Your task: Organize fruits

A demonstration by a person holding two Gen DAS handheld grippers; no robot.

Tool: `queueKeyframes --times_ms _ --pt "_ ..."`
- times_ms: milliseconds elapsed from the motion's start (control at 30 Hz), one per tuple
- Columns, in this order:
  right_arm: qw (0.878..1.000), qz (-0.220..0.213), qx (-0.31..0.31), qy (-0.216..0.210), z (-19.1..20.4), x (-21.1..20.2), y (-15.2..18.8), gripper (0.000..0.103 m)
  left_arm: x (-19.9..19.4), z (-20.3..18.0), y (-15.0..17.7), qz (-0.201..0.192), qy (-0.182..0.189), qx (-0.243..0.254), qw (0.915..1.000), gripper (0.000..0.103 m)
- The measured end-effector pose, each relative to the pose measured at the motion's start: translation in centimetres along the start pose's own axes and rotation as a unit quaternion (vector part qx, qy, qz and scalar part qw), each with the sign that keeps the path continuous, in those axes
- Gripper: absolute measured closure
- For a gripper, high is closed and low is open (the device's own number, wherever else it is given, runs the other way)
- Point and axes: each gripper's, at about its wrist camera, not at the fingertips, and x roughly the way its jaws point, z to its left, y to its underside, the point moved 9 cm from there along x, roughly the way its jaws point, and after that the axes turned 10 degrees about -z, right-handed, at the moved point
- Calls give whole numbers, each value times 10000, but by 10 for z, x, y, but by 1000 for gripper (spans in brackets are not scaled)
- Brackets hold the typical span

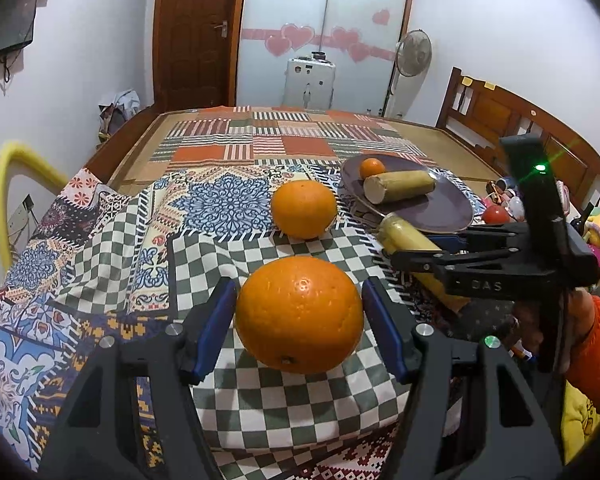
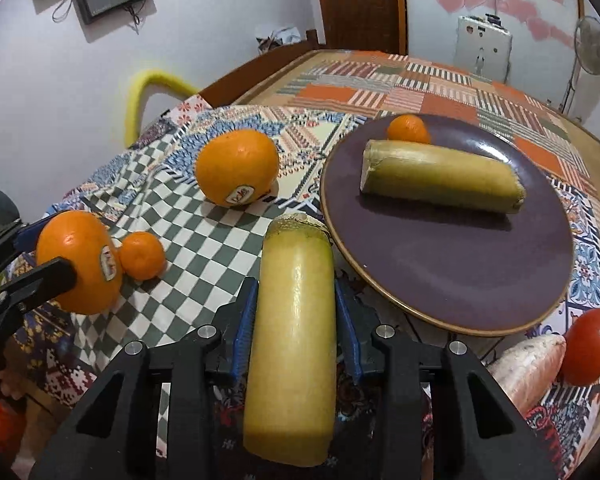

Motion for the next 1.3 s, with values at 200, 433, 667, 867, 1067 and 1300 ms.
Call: queueKeyframes --times_ms 200,433,667,867,1067,1300 --pt "9988 -495 -60 37 1 -37 -18 69 -5 -14 -19 -190 120 60 9997 73" --pt "9960 -861 42 224 -17 -63 -31 69 7 -37 -30 -149 103 410 9990 65" --pt "9959 -854 261 130 -25 -58 -19 69 30 -63 33 214 372 -28 9991 44" --pt "9958 -881 220 138 -25 -61 -19 69 27 -67 33 -14 162 -5 9999 46" --pt "9954 -911 262 110 -30 -60 -18 69 37 -56 19 36 54 -162 9998 47" --pt "9952 -943 238 68 -31 -59 -20 69 54 -44 0 84 52 -602 9981 47"
